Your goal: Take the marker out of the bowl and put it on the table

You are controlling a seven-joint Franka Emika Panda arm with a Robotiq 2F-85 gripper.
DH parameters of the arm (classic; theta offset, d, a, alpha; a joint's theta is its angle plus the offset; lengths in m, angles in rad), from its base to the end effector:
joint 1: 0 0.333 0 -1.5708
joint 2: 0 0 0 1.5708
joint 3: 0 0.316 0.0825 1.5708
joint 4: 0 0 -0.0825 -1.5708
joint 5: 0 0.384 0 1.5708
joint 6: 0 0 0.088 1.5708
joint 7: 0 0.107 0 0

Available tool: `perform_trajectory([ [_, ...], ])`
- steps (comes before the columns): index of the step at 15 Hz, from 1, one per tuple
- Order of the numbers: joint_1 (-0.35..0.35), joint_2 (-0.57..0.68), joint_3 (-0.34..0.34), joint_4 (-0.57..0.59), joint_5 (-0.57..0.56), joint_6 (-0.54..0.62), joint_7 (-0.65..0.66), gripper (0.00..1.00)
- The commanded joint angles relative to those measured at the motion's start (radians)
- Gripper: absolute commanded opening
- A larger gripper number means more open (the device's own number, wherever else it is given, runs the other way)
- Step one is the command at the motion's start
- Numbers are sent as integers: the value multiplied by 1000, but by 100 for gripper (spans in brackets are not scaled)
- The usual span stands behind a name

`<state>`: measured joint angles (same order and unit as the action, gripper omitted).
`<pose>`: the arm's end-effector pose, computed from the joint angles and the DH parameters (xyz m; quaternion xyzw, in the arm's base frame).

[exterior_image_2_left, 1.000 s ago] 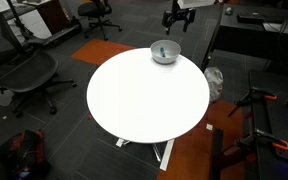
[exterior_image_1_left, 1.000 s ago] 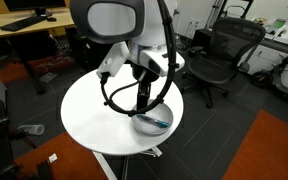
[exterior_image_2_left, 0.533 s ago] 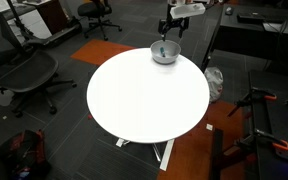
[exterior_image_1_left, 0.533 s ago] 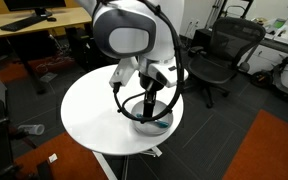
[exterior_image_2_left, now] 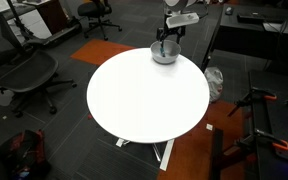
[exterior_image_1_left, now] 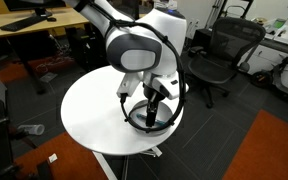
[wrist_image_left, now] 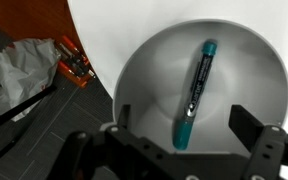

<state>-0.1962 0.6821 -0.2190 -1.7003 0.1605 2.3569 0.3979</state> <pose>0.6238 -0.2567 0.2043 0.9046 -0.4260 -0.0027 0.0123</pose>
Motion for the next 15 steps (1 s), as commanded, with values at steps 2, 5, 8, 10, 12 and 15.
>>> perform_trajectory([
  [2,-19,61,11,71,35,-23,8,100],
  [5,-19,89,11,92,38,-7,6,100],
  [8,-16,112,9,113,37,-4,14,100],
  [10,-13,128,8,128,34,-6,17,100],
  [12,-10,143,7,143,31,-7,21,100],
  [15,-9,164,7,165,30,-10,21,100],
])
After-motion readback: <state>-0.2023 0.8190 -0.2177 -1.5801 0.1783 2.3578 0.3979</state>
